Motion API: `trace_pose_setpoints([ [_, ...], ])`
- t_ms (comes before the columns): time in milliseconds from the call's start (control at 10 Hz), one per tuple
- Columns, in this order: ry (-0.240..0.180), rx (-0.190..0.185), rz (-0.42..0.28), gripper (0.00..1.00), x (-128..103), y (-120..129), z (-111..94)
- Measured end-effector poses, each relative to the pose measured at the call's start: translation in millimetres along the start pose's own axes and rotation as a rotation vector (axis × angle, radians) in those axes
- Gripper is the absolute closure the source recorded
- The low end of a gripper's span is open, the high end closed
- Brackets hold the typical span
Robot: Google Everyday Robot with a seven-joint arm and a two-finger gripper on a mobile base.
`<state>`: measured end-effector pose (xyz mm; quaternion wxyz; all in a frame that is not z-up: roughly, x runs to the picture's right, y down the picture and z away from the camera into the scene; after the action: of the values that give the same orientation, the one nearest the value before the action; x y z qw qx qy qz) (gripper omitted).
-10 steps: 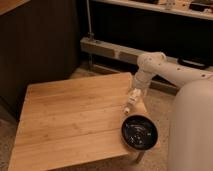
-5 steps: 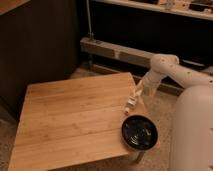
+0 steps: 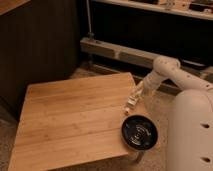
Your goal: Place the bottle in the ceramic bowl
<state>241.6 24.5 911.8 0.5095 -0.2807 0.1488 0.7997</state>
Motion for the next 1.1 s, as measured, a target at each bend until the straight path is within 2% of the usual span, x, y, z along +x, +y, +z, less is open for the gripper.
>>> trace_pose_setpoints([
  [400,0.004,-0.071,-0.012,0.35,-2.9,-1.5,11.4],
  [700,-0.01,-0.101,-0.034,0.35,-6.8,4.4,14.2],
  [1100,-0.021,-0.117,-0.053,0.35,-12.7,11.1,19.7],
])
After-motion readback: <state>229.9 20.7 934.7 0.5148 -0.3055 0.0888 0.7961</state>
